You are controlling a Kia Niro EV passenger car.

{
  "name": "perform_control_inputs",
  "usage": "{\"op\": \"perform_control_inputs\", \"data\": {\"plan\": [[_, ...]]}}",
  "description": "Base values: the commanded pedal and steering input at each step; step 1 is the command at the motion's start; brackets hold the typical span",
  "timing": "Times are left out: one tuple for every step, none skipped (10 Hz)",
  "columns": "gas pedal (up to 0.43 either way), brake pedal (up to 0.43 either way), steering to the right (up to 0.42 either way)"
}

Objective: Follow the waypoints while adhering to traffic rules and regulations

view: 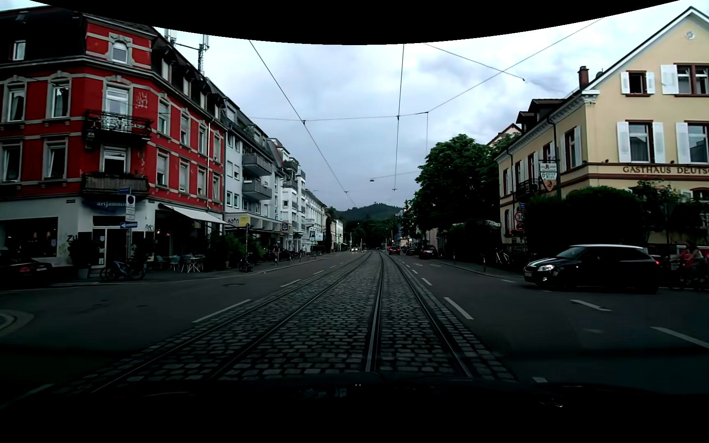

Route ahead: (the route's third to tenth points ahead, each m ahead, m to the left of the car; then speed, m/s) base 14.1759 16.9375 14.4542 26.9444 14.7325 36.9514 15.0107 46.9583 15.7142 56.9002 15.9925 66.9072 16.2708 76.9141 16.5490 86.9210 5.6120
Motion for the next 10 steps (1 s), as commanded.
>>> {"op": "perform_control_inputs", "data": {"plan": [[0.000, 0.091, -0.089], [0.000, 0.098, -0.111], [0.000, 0.098, -0.131], [0.000, 0.098, -0.149], [0.000, 0.085, -0.164], [0.000, 0.061, -0.189], [0.000, 0.043, -0.218], [0.000, 0.037, -0.241], [0.000, 0.030, -0.259], [0.000, 0.024, -0.277]]}}
